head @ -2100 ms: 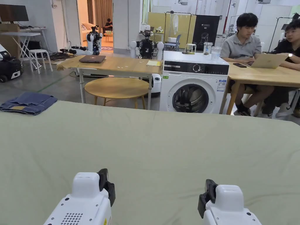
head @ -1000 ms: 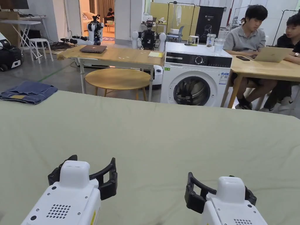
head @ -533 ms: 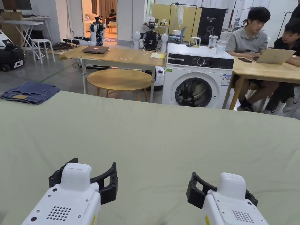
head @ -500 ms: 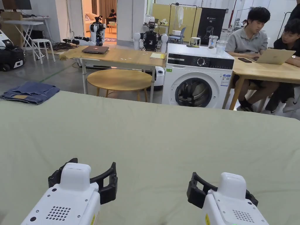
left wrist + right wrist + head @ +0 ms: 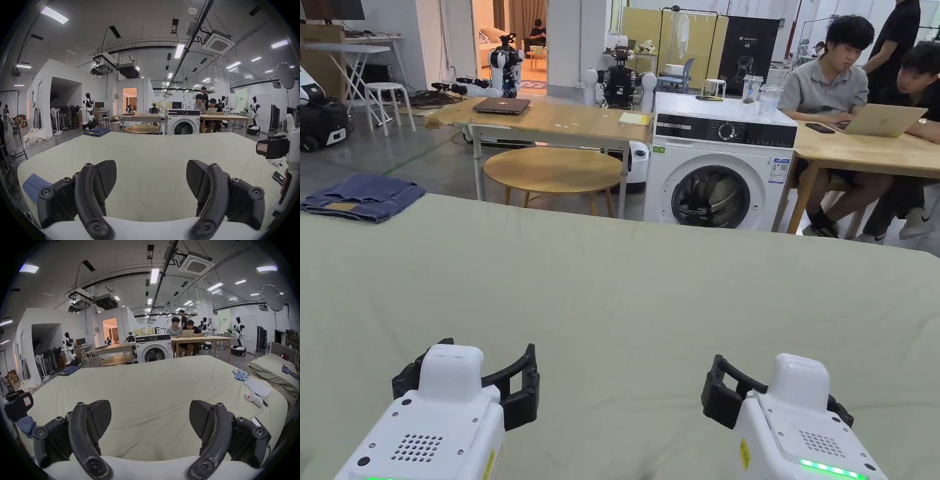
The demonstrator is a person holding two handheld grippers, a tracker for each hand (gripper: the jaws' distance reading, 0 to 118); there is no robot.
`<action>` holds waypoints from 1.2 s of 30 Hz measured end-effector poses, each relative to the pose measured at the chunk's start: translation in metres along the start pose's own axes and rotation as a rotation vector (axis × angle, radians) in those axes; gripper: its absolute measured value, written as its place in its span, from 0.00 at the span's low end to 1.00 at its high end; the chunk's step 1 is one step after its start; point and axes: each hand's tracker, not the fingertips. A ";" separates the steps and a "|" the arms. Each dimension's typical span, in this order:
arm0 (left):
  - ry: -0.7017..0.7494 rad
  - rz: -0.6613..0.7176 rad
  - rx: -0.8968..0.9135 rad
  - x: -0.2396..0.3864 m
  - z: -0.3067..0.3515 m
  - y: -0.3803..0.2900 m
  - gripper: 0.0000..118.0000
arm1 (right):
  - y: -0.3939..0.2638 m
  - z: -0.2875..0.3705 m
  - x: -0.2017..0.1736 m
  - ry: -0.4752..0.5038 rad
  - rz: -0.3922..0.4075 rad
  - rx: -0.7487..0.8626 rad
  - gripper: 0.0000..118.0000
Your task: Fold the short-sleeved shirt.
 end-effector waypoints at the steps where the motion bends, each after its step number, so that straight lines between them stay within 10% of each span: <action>1: 0.002 -0.001 -0.003 0.000 0.000 0.000 0.76 | 0.000 -0.001 0.000 -0.006 -0.001 -0.001 0.85; 36: 0.009 -0.020 -0.011 0.001 -0.007 0.006 0.76 | -0.004 -0.009 -0.007 -0.031 0.054 0.011 0.85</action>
